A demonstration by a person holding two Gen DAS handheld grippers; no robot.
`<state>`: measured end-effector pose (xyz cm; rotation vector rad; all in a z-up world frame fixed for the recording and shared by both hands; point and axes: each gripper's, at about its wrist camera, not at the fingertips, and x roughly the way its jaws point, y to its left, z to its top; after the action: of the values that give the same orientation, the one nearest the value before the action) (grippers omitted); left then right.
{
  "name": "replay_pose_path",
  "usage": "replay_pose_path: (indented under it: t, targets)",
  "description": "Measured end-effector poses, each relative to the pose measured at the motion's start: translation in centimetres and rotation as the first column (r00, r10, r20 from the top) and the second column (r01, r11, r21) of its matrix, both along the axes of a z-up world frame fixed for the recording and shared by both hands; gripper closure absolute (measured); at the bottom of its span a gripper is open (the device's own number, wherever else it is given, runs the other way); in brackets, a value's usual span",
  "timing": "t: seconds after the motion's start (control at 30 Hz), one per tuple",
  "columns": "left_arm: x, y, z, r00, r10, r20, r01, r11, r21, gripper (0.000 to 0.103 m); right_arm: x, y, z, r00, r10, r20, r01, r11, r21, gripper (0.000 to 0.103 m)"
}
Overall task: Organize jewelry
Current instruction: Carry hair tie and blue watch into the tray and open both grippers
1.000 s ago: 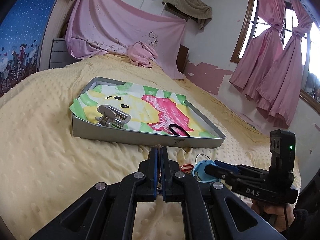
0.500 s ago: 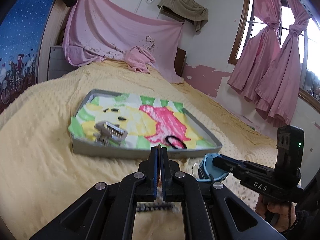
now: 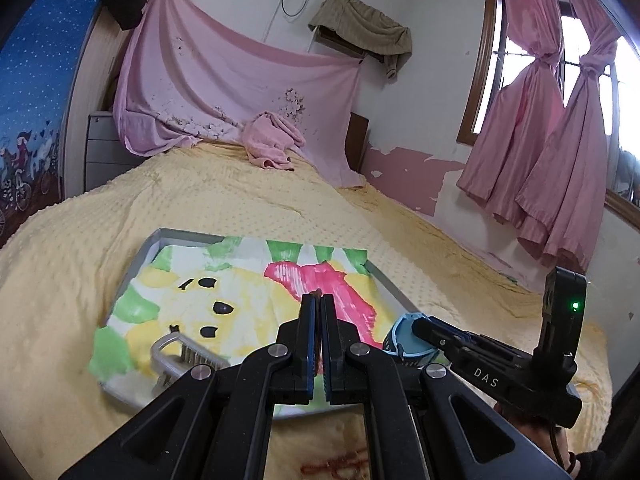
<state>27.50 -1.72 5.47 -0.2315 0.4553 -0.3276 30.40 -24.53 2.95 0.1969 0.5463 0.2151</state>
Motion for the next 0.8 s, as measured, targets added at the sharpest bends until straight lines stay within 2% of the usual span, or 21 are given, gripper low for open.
replay_pose_path:
  t: [0.27, 0.5, 0.57, 0.6, 0.63, 0.8]
  targets:
    - [2.1, 0.0, -3.8, 0.995, 0.025, -0.099, -0.026, 1.000, -0.005, 0.100, 2.4, 0.3, -3.2, 0.997, -0.013, -0.070, 0.013, 1.000, -0.008, 0.087]
    - [2.0, 0.9, -5.5, 0.984, 0.062, -0.168, -0.066, 0.998, -0.016, 0.100, 2.4, 0.6, -3.5, 0.998, -0.002, -0.060, 0.001, 1.000, -0.025, 0.086]
    - [1.7, 1.0, -5.5, 0.981, 0.068, -0.181, -0.070, 0.998, -0.003, 0.098, 2.0, 0.7, -3.3, 0.999, -0.010, -0.042, 0.009, 0.999, -0.033, 0.080]
    - [1.6, 1.0, -5.5, 0.981, 0.070, -0.182, -0.070, 0.998, 0.005, 0.098, 1.8, 0.5, -3.2, 0.999, -0.013, -0.032, 0.012, 0.999, -0.035, 0.067]
    - [1.2, 1.0, -5.5, 0.982, 0.073, -0.176, -0.071, 0.997, 0.016, 0.097, 1.5, 0.4, -3.0, 1.000, -0.016, -0.021, 0.016, 0.999, -0.037, 0.059]
    - [-0.6, 0.9, -5.0, 0.986, 0.079, -0.144, -0.074, 0.996, 0.042, 0.093, -0.4, 0.1, -2.0, 0.999, -0.029, 0.040, 0.031, 0.998, -0.057, 0.059]
